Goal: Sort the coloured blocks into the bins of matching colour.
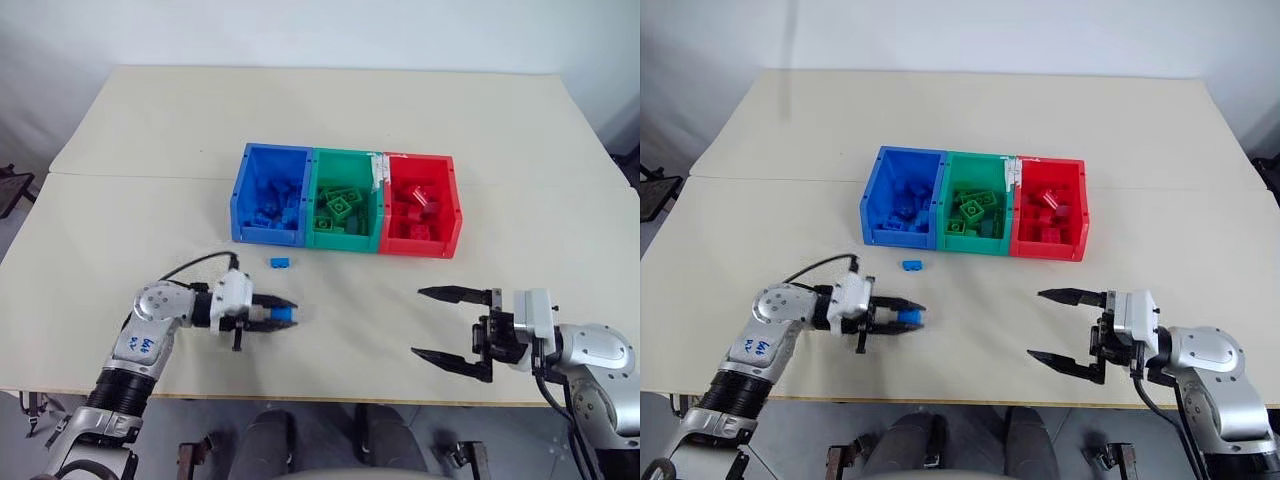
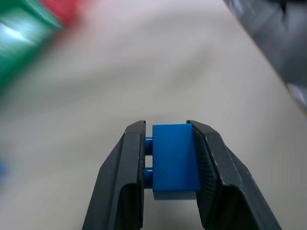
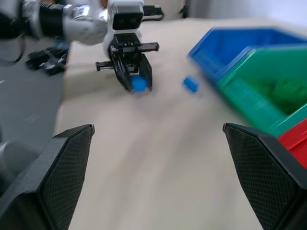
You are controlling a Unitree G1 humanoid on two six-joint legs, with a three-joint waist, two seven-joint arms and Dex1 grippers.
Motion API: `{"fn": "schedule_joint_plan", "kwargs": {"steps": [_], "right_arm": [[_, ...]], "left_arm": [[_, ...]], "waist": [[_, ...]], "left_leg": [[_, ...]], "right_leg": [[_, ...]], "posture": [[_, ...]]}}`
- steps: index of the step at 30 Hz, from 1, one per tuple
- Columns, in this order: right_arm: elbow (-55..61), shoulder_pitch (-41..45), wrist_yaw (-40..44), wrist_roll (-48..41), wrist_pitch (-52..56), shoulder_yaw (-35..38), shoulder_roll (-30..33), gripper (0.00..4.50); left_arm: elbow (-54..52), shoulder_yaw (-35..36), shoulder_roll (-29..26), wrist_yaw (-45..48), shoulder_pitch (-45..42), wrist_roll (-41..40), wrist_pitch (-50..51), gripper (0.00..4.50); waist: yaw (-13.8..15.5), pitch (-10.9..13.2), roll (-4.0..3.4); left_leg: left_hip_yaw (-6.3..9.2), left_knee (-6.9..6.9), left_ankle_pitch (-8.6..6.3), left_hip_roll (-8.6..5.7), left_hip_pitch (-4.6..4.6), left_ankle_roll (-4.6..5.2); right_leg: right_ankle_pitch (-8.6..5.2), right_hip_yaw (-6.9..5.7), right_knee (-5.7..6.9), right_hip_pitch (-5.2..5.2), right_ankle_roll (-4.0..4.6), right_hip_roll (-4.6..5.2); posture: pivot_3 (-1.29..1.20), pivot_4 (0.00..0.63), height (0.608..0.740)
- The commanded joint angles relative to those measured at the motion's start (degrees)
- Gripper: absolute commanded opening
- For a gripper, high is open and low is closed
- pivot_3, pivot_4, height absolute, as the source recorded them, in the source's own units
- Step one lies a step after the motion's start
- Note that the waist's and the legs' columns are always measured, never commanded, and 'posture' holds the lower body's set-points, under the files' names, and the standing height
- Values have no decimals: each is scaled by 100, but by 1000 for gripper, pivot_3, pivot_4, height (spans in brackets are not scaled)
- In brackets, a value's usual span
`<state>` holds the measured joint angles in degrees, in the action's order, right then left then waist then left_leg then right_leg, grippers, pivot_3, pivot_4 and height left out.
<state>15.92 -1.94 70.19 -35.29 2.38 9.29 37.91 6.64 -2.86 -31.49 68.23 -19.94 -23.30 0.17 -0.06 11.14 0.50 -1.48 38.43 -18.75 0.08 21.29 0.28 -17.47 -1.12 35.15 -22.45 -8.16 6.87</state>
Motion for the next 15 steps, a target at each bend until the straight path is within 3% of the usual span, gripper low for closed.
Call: {"fn": "schedule_joint_plan", "kwargs": {"steps": [1, 5, 12, 15], "right_arm": [[245, 299, -603, -241, 147, 134, -298, 4500], [119, 562, -970, -182, 180, 153, -561, 4500], [101, 501, -968, -133, 132, 196, -501, 4500], [123, 493, -1025, -144, 121, 311, -474, 4500]], "left_arm": [[-305, 631, 41, -833, -545, -357, 550, 943], [494, 738, 223, -1890, -1664, 88, 997, 943], [2572, 460, 477, -2354, -3070, 987, 406, 943], [2859, 374, 465, -2081, -3194, 1096, 242, 1953]], "waist": [[15, 0, 0], [54, 0, 0], [123, 0, 2], [100, 0, 2]], "left_leg": [[4, 3, 1, -1, 2, -2], [7, 15, 3, -12, 4, -6], [-13, 44, -4, -31, 30, 6], [-45, 43, -5, -28, 31, 6]], "right_leg": [[0, -3, 3, 0, 0, 0], [1, -9, 13, 2, -1, 0], [3, -8, 27, -9, -6, -19], [3, -6, 26, -13, -6, -23]], "posture": [[0, 150, 740], [0, 150, 740], [0, 150, 740], [0, 150, 740]]}}
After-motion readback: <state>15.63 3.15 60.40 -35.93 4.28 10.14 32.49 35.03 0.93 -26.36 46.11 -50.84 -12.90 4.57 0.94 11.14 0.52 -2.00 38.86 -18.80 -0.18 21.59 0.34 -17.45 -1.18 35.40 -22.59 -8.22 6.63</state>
